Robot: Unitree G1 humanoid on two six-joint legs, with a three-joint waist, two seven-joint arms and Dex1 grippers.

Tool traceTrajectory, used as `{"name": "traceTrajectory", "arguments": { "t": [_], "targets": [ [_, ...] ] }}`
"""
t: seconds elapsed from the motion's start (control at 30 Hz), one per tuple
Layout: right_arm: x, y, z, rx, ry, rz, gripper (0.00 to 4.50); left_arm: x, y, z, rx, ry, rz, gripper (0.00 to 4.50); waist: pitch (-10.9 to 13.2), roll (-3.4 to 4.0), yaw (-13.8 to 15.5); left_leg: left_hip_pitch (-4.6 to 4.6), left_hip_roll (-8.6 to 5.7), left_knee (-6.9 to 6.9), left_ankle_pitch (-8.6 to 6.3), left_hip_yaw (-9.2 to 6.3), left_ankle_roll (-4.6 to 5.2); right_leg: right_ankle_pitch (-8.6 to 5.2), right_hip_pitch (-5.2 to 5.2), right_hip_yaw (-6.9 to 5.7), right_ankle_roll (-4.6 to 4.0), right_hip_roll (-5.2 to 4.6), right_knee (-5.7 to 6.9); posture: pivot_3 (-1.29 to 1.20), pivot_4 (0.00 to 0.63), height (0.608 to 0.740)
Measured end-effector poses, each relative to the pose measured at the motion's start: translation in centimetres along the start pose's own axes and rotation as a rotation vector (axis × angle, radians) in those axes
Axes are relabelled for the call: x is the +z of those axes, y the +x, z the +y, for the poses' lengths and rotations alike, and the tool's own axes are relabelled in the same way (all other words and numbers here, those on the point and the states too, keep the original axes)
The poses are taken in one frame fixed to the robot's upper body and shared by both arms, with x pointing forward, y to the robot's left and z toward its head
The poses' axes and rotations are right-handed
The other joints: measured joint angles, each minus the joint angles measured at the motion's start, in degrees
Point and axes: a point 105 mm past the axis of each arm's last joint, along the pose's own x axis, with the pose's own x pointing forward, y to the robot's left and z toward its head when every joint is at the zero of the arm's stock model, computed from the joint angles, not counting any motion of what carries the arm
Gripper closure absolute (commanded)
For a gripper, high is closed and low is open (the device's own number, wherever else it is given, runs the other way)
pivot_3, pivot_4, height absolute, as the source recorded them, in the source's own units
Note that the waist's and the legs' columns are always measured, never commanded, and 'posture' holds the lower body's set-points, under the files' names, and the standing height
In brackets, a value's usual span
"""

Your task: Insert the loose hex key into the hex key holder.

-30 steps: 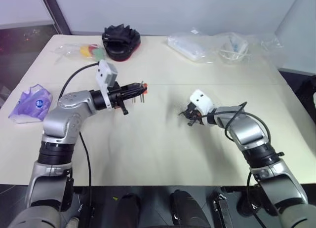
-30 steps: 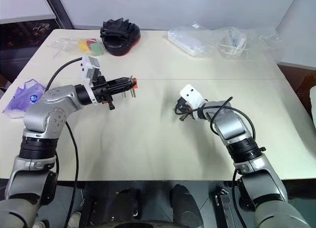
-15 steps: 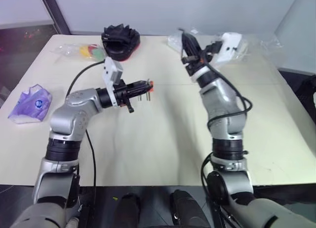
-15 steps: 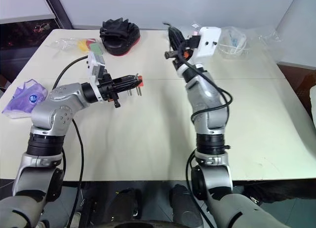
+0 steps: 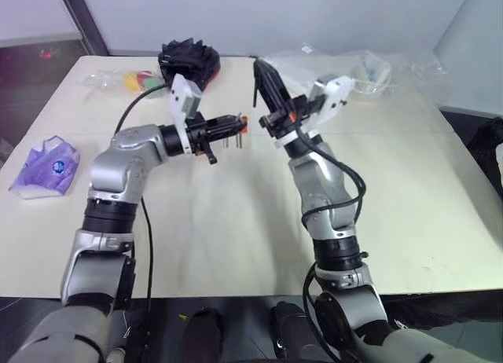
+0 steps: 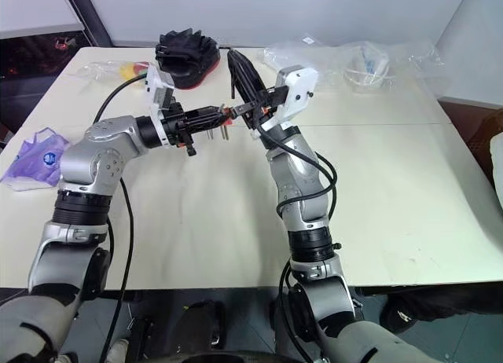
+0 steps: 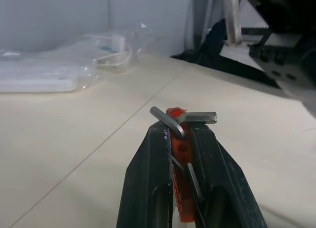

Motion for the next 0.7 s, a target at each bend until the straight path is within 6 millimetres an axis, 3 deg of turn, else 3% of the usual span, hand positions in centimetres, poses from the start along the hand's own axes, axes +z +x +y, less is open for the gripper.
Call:
{"name": "traceTrajectory", "arguments": {
  "t": [0.17, 0.7],
  "targets": [
    [-1.2, 0.3, -0.5, -0.032, -0.057, 0.011, 4.48, -0.3, 0.2, -0.1, -0.008, -0.001, 0.017, 4.50, 0.0, 0.00, 0.0, 0.00, 0.00, 0.00, 0.00, 0.00, 0.00, 0.00, 0.00, 0.01, 0.00, -0.01, 0.00, 0.00, 0.150, 0.740],
    [-1.9, 0.9, -0.5, -0.043, -0.094, -0.007, 4.48, 0.4, 0.0, 0.2, 0.011, -0.031, -0.008, 4.50, 0.0, 0.00, 0.0, 0.00, 0.02, 0.00, 0.00, -0.01, 0.00, 0.00, -0.01, 0.01, 0.00, -0.03, 0.00, 0.00, 0.150, 0.740]
  ]
}}
